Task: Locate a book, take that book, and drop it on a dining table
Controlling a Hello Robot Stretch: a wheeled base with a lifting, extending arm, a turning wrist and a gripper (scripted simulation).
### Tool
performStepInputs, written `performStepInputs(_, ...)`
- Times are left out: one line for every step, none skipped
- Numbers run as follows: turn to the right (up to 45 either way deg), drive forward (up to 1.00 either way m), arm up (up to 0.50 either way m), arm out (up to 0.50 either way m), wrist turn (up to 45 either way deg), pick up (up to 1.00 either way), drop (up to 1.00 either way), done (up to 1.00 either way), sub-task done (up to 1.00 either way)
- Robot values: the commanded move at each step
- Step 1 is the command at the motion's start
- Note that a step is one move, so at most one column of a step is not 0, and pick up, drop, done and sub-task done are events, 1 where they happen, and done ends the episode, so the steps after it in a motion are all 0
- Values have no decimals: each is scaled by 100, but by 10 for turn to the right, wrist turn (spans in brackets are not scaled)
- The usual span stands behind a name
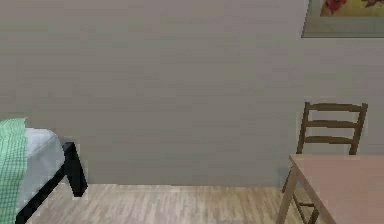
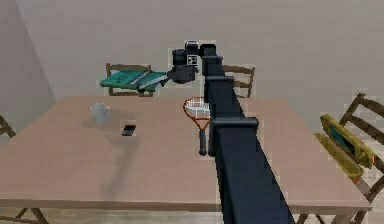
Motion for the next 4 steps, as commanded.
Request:
performStepInputs(0, 0, 0, 0, 270, 0, 0, 0, 0)
performStepInputs(0, 0, -4, 0, 0, 0, 0, 0, 0)
performStepInputs(0, 0, -32, 0, 0, 0, 0, 0, 0)
performStepInputs(0, 0, 0, 0, 0, 0, 100, 0, 0)
